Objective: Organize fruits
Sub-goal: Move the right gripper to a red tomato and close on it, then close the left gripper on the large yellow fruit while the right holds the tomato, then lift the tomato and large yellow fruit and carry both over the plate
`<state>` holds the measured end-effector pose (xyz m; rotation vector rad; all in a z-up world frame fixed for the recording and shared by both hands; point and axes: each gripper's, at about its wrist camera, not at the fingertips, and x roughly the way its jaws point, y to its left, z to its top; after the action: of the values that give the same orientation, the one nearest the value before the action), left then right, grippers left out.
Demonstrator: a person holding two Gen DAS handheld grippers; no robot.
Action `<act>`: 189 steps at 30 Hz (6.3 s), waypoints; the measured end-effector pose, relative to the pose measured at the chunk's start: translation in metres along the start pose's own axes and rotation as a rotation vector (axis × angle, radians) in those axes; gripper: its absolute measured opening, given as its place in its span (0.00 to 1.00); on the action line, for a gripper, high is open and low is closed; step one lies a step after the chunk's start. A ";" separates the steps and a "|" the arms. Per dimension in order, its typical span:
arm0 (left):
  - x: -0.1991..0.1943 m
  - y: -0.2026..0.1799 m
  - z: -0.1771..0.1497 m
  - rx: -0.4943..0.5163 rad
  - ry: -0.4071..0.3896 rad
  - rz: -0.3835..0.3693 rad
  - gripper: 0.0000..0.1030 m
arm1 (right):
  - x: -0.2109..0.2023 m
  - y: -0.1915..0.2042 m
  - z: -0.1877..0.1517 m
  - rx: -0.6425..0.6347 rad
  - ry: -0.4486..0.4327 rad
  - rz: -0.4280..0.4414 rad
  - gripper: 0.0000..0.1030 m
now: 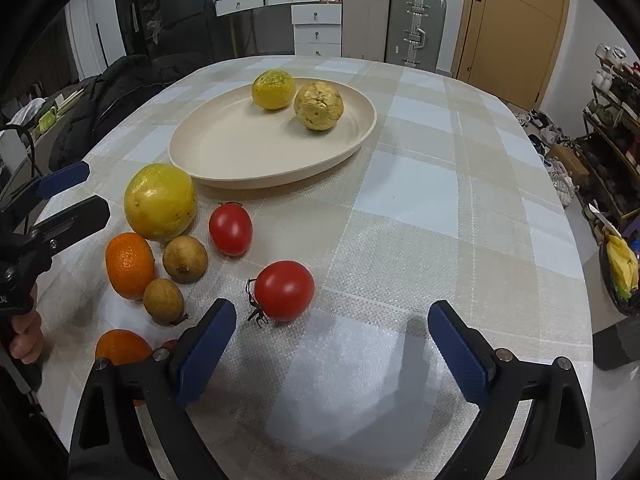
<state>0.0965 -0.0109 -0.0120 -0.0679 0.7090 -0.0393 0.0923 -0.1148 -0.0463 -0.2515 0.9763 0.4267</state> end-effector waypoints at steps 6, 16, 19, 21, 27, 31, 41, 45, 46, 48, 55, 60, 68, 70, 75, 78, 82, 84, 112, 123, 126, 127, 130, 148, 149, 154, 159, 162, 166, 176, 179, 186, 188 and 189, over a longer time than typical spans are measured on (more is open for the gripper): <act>0.003 -0.003 -0.002 0.009 0.007 -0.001 0.99 | 0.000 0.002 -0.002 -0.008 0.010 0.025 0.74; 0.007 -0.007 -0.004 0.018 0.017 0.000 0.99 | -0.006 0.007 -0.002 -0.019 -0.010 0.090 0.46; 0.008 -0.008 -0.005 0.019 0.018 0.000 0.99 | -0.006 0.007 -0.001 -0.017 -0.013 0.113 0.43; 0.009 -0.008 -0.005 0.018 0.021 0.001 0.99 | -0.006 0.007 -0.001 -0.016 -0.014 0.121 0.42; 0.009 -0.007 -0.005 0.016 0.022 0.000 0.99 | -0.006 0.010 -0.001 -0.013 -0.024 0.137 0.38; 0.009 -0.007 -0.005 0.016 0.022 0.000 0.99 | -0.005 0.011 -0.001 -0.011 -0.028 0.137 0.32; 0.010 -0.007 -0.007 0.014 0.027 -0.009 0.99 | -0.010 0.010 0.000 -0.009 -0.066 0.135 0.29; 0.011 -0.009 -0.007 0.011 0.033 -0.014 0.99 | -0.018 0.008 0.002 0.001 -0.112 0.143 0.29; 0.011 -0.009 -0.007 0.011 0.033 -0.011 0.99 | -0.019 0.008 0.002 0.003 -0.121 0.146 0.29; 0.012 -0.011 -0.007 0.008 0.031 -0.011 0.99 | -0.022 0.008 0.003 0.004 -0.134 0.148 0.29; 0.021 -0.014 -0.004 -0.002 0.063 -0.044 0.97 | -0.023 0.007 0.002 0.016 -0.148 0.137 0.29; 0.022 -0.014 -0.003 -0.013 0.059 -0.070 0.94 | -0.022 0.004 0.003 0.023 -0.146 0.136 0.29; 0.031 -0.017 0.002 -0.034 0.084 -0.126 0.84 | -0.022 0.004 0.002 0.021 -0.141 0.120 0.29; 0.033 -0.018 0.001 -0.028 0.091 -0.121 0.83 | -0.022 0.004 0.003 0.022 -0.141 0.116 0.29; 0.038 -0.016 0.004 -0.054 0.101 -0.134 0.82 | -0.022 0.005 0.003 0.019 -0.142 0.120 0.29; 0.043 -0.015 0.007 -0.073 0.110 -0.150 0.79 | -0.021 0.006 0.003 0.017 -0.140 0.121 0.29; 0.052 -0.017 0.007 -0.082 0.142 -0.189 0.56 | -0.019 0.007 0.002 0.013 -0.135 0.120 0.29; 0.054 -0.016 0.007 -0.099 0.149 -0.205 0.51 | -0.019 0.008 0.002 0.012 -0.135 0.120 0.29; 0.013 -0.005 0.015 -0.068 -0.016 -0.141 0.51 | -0.038 0.004 0.006 0.052 -0.262 0.145 0.29; 0.003 -0.005 0.017 -0.045 -0.051 -0.104 0.51 | -0.040 0.002 0.006 0.072 -0.284 0.170 0.29; 0.002 -0.005 0.017 -0.042 -0.057 -0.097 0.51 | -0.041 0.003 0.006 0.076 -0.293 0.177 0.29; 0.001 -0.005 0.017 -0.041 -0.059 -0.097 0.51 | -0.042 0.003 0.006 0.077 -0.295 0.180 0.29; 0.000 -0.005 0.019 -0.041 -0.066 -0.093 0.51 | -0.043 0.004 0.008 0.078 -0.301 0.183 0.29; -0.001 0.003 0.034 -0.056 -0.086 -0.086 0.51 | -0.044 0.008 0.037 0.113 -0.335 0.211 0.29; 0.000 0.003 0.035 -0.057 -0.085 -0.085 0.51 | -0.043 0.008 0.039 0.115 -0.334 0.212 0.29; 0.007 0.006 0.042 -0.059 -0.077 -0.086 0.51 | -0.037 0.011 0.047 0.113 -0.328 0.211 0.29; 0.017 0.010 0.047 -0.069 -0.067 -0.083 0.51 | -0.027 0.013 0.055 0.103 -0.314 0.205 0.29; 0.023 0.010 0.048 -0.068 -0.064 -0.076 0.51 | -0.019 0.012 0.059 0.114 -0.306 0.208 0.29; 0.032 0.009 0.049 -0.063 -0.055 -0.062 0.51 | -0.013 0.006 0.062 0.142 -0.295 0.222 0.29; 0.055 -0.002 0.050 -0.028 -0.035 -0.030 0.51 | 0.004 -0.009 0.068 0.205 -0.265 0.236 0.29; 0.058 -0.006 0.049 -0.021 -0.030 -0.022 0.51 | 0.009 -0.011 0.070 0.212 -0.260 0.240 0.29; 0.068 -0.008 0.049 -0.012 -0.018 -0.007 0.51 | 0.018 -0.010 0.075 0.205 -0.244 0.233 0.29; 0.069 -0.009 0.049 -0.008 -0.012 -0.007 0.51 | 0.021 -0.011 0.075 0.208 -0.237 0.236 0.29; 0.069 -0.009 0.049 -0.006 -0.013 -0.007 0.51 | 0.023 -0.011 0.075 0.211 -0.234 0.236 0.29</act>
<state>0.1812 -0.0212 -0.0189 -0.0762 0.6963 -0.0430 0.1644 -0.0896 -0.0246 0.1050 0.8156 0.5506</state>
